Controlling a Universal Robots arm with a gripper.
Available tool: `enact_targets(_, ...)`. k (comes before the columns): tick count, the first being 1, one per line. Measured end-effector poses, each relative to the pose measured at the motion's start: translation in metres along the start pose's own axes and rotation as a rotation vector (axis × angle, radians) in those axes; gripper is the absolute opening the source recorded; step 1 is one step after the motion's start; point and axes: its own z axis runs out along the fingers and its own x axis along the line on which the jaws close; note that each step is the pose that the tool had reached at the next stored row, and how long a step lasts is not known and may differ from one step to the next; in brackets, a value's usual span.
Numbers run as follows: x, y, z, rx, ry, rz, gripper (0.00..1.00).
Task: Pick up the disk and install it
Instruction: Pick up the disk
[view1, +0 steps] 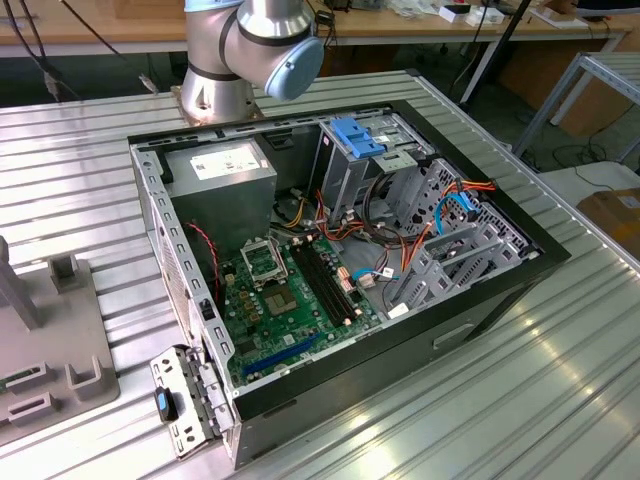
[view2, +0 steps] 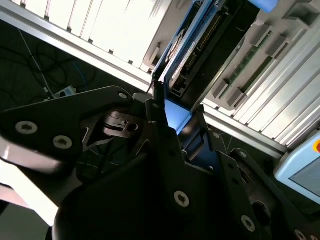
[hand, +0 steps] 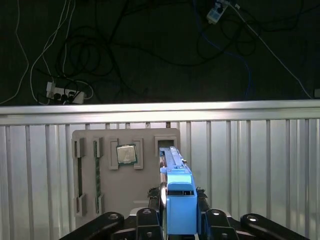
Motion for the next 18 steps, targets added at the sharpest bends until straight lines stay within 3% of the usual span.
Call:
enact_targets(5, -0.0001, 0.0000, -0.0073, 0.0001, -0.0001, 0.000, 0.36)
enact_targets(18, -0.0001, -0.0001, -0.0091, 0.0000, 0.0000, 0.000, 0.36)
